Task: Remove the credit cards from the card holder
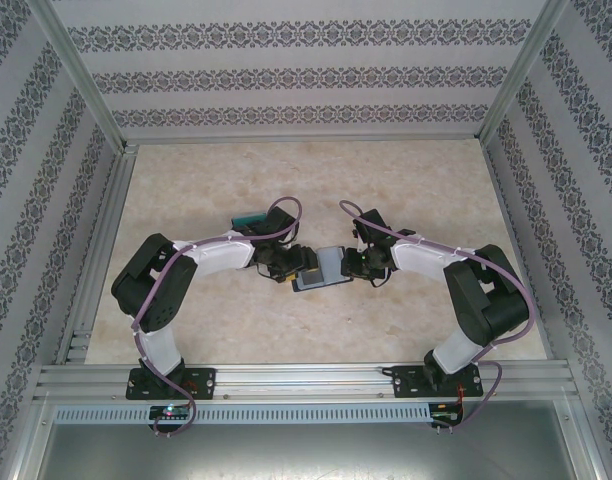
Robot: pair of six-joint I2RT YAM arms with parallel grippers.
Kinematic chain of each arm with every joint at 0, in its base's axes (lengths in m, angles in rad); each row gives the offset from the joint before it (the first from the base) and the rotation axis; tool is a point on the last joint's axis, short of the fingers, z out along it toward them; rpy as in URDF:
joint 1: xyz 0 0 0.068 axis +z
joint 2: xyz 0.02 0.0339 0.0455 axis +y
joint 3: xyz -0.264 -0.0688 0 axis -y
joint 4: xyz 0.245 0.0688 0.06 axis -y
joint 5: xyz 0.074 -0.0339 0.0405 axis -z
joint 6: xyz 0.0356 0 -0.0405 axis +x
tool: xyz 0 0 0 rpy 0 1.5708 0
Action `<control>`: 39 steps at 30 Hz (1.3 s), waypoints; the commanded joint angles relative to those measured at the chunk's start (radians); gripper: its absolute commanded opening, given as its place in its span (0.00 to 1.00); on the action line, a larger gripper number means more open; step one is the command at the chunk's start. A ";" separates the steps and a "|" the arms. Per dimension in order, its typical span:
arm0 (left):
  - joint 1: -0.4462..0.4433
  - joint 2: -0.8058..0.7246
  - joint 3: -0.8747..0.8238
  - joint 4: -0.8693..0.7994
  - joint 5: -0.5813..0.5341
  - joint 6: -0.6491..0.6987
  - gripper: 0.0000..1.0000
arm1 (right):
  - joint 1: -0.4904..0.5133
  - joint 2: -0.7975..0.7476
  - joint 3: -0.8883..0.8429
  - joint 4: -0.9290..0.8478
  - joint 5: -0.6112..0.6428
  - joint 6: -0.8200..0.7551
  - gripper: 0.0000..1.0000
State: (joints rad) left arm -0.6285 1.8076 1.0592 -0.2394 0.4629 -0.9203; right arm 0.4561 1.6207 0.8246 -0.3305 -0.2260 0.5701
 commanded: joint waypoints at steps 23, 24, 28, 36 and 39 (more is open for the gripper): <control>-0.028 -0.006 0.087 -0.057 -0.040 0.060 0.61 | 0.016 0.016 -0.010 0.008 -0.003 0.005 0.29; -0.028 0.000 0.091 -0.058 -0.035 0.059 0.61 | 0.017 0.016 -0.010 0.008 -0.003 0.005 0.29; -0.028 0.025 0.102 -0.078 -0.030 0.060 0.61 | 0.016 0.011 -0.012 0.007 -0.001 0.004 0.29; -0.028 0.025 0.096 -0.114 -0.062 0.058 0.60 | 0.016 0.010 -0.015 0.008 -0.003 0.005 0.29; -0.028 0.026 0.093 -0.127 -0.075 0.054 0.59 | 0.016 0.010 -0.015 0.010 -0.003 0.005 0.29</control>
State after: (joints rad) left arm -0.6483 1.8332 1.1416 -0.3164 0.4091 -0.8787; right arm 0.4561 1.6241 0.8246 -0.3286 -0.2260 0.5701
